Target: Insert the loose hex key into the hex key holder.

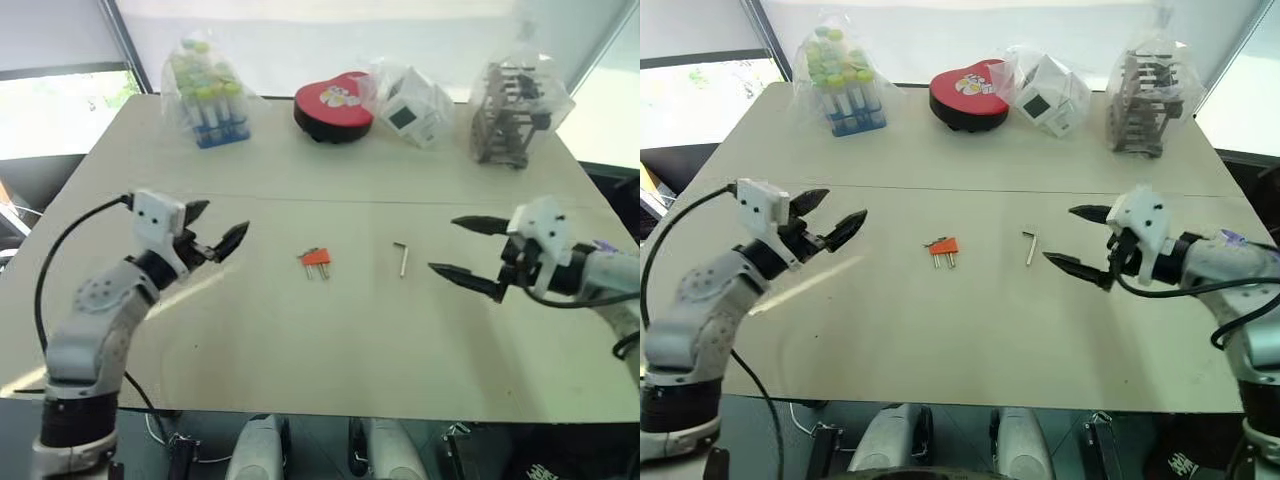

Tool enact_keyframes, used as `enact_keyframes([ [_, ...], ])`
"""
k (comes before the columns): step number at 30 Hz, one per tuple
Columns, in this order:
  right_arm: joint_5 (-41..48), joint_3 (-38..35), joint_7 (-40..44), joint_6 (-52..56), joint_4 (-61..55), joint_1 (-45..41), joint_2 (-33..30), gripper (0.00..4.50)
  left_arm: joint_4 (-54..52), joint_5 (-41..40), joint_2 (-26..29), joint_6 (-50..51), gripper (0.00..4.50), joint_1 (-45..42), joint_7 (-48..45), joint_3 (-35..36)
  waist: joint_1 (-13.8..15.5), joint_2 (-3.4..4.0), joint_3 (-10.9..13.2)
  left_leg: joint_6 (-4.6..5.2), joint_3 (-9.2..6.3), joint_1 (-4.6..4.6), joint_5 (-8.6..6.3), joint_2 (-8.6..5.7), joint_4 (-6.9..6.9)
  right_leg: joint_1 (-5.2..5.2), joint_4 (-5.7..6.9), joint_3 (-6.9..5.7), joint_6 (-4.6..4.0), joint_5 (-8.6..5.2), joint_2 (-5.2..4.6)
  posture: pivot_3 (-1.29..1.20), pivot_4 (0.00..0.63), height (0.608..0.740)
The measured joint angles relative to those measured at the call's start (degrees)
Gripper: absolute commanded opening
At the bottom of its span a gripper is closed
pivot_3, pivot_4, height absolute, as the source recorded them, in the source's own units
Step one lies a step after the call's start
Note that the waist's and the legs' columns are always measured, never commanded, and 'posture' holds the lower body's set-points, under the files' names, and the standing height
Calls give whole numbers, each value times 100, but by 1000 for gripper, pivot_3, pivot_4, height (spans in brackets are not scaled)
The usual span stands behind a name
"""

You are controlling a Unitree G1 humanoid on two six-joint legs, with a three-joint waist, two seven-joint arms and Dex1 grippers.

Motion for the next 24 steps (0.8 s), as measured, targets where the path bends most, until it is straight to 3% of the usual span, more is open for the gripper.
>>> enact_keyframes([
  [24, -393, 731, 297, -303, 463, -802, 233, 4500, 250, 96, 91, -187, 4470, -92, -250, -47, -4, -4, 2, 0, 3, -1, 0, 0, 1, -1, 0, 0, 14, 8, -2, 0, 150, 740],
])
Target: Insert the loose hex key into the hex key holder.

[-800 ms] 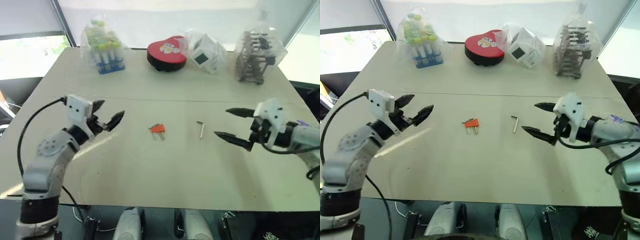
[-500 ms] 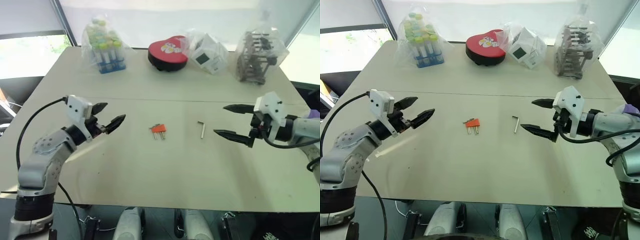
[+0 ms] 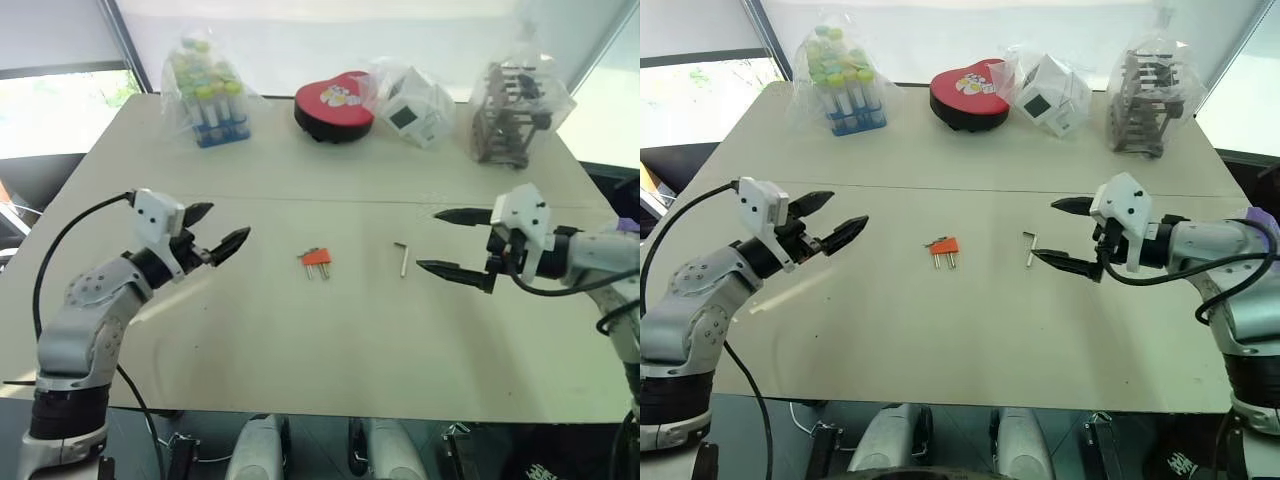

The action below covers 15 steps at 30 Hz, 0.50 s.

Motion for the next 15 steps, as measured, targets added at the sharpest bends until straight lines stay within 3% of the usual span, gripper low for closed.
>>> enact_keyframes([
  [5, -749, 687, -134, -691, 498, -517, 464, 4500, -13, 125, -123, -35, 4470, 50, 92, -90, -22, 0, 0, -1, 3, 1, 0, 1, 0, -1, 2, 0, 3, 2, 1, 0, 150, 740],
  [10, -1464, 1561, -128, -1640, 1758, -1197, 1373, 4500, -82, 327, -436, -146, 4470, 116, 272, -370, -23, 0, 0, -1, 3, 0, 1, 1, 0, -2, 4, 0, 5, 3, 2, 0, 150, 740],
  [15, -1948, 1946, -89, -2468, 3111, -1746, 1943, 4500, -168, 459, -521, -217, 4470, 228, 407, -443, -18, 1, 1, -1, 6, -1, 1, 0, 1, -2, 3, 0, 5, 4, -1, 0, 150, 740],
])
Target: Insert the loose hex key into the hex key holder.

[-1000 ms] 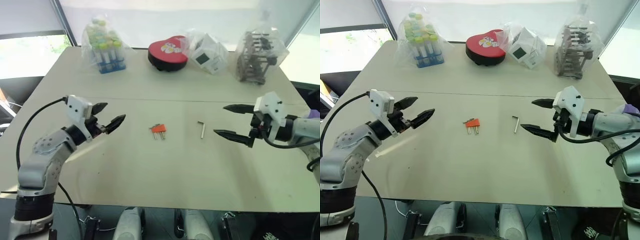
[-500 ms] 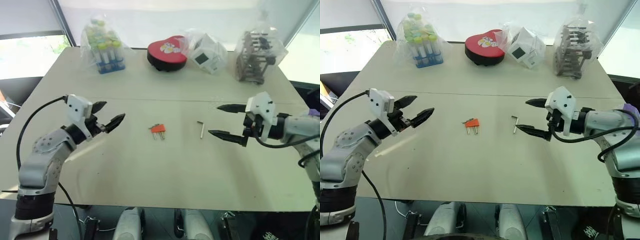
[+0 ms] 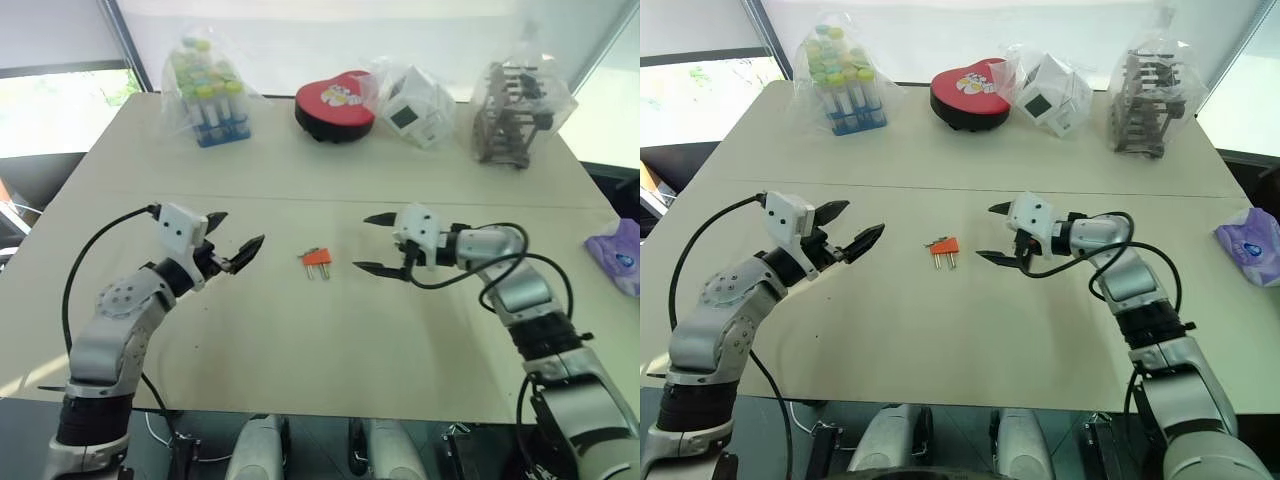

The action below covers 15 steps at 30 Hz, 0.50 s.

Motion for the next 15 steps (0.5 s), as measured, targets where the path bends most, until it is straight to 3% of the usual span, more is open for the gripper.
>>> enact_keyframes([
  [15, -809, 360, 63, -1441, 2205, -751, 934, 4500, -590, 97, -29, 12, 4470, 470, 339, -20, -93, 1, 0, -1, -4, 3, 0, 2, -1, 0, 8, -1, 0, 0, -1, 0, 150, 740],
])
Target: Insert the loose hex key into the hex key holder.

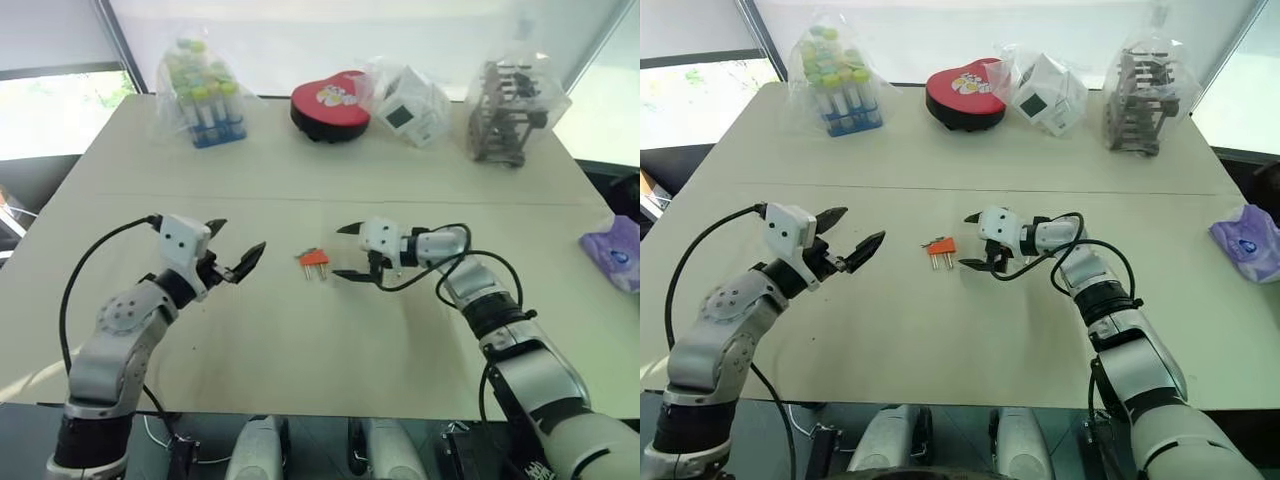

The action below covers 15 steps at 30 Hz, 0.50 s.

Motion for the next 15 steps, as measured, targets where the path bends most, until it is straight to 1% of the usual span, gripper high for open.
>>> enact_keyframes([
  [8, -191, -7, -61, -299, 820, -389, 363, 4500, -47, 0, 37, 11, 4470, 84, 29, 31, -58, 1, -1, 0, 3, 11, 0, 2, -4, 2, 5, 1, 0, 0, 0, 0, 150, 740],
  [15, -182, -130, -35, -198, 1142, -506, 597, 4500, -51, 4, 37, 10, 4470, 84, 60, 30, -70, 2, -1, -1, 5, 20, 0, 4, -8, 7, 5, 1, 0, 0, 0, 0, 150, 740],
])
